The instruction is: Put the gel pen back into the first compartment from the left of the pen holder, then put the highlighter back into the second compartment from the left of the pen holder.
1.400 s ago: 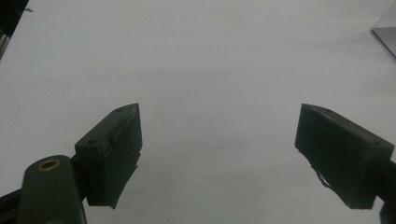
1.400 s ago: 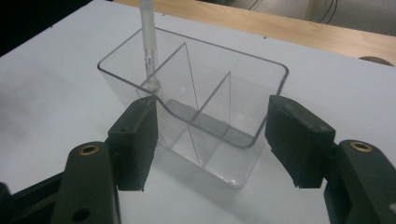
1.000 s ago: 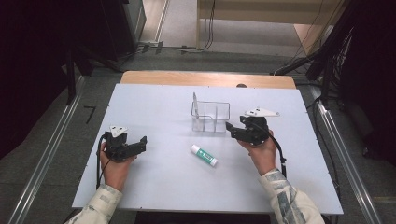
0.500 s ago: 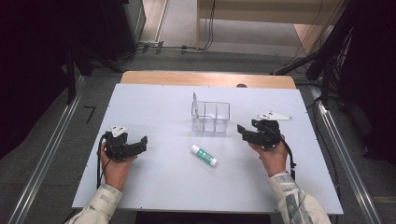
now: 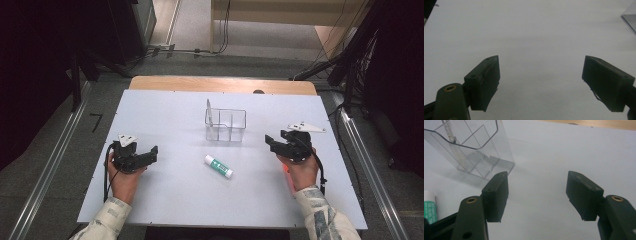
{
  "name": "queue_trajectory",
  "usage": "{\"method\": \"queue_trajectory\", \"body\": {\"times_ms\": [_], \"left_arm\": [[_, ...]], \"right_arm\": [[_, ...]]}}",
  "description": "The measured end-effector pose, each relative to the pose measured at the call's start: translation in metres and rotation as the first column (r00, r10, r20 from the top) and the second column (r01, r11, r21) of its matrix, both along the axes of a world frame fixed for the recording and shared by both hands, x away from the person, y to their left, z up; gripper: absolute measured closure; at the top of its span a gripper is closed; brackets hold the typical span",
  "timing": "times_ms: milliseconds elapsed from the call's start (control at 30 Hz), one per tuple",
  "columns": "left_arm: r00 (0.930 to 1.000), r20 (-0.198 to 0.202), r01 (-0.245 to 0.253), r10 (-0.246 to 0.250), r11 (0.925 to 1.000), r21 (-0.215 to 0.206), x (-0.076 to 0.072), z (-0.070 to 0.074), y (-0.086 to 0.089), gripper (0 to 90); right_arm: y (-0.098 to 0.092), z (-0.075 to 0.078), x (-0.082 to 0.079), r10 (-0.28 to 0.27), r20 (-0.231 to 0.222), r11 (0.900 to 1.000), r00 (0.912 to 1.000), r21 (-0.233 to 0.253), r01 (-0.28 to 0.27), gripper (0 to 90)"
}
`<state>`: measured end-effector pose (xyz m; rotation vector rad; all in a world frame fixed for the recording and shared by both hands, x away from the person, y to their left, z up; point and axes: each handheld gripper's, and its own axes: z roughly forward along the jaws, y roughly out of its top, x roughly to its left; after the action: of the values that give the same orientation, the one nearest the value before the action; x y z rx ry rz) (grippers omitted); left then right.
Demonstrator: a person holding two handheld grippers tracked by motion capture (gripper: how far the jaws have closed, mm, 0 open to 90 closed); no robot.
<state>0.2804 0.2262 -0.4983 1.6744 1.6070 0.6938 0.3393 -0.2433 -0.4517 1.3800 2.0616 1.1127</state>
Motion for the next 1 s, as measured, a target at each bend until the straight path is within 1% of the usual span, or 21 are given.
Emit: {"method": "queue_trajectory", "body": {"times_ms": [167,433,633,800,867,1000], "left_arm": [[1.0,0.0,-0.001,0.001,1.0,0.0,0.0,0.0,0.0,15.5],[1.0,-0.001,-0.001,0.001,1.0,0.0,0.0,0.0,0.0,15.5],[1.0,0.001,-0.002,0.002,1.0,-0.002,0.0,0.0,0.0,15.5],[1.0,0.002,0.0,0.0,1.0,0.001,0.0,0.001,-0.001,15.5],[1.0,0.002,0.001,-0.001,1.0,0.002,0.0,0.001,-0.001,15.5],[1.0,0.003,0.0,0.0,1.0,0.0,0.0,0.001,-0.002,15.5]], "right_arm": [[-0.008,-0.001,-0.003,-0.016,0.003,1.0,0.9999,-0.009,0.016,33.1],[-0.022,-0.003,-0.01,-0.042,-0.001,0.999,0.9991,-0.006,0.042,33.0],[-0.032,-0.006,-0.019,-0.06,-0.015,0.998,0.9981,-0.004,0.06,33.0],[-0.04,-0.011,-0.027,-0.076,-0.022,0.997,0.9969,-0.017,0.075,33.0],[-0.042,-0.012,-0.03,-0.082,-0.033,0.996,0.9961,-0.02,0.081,33.0],[-0.044,-0.015,-0.036,-0.084,-0.028,0.996,0.9961,-0.031,0.083,33.0]]}}
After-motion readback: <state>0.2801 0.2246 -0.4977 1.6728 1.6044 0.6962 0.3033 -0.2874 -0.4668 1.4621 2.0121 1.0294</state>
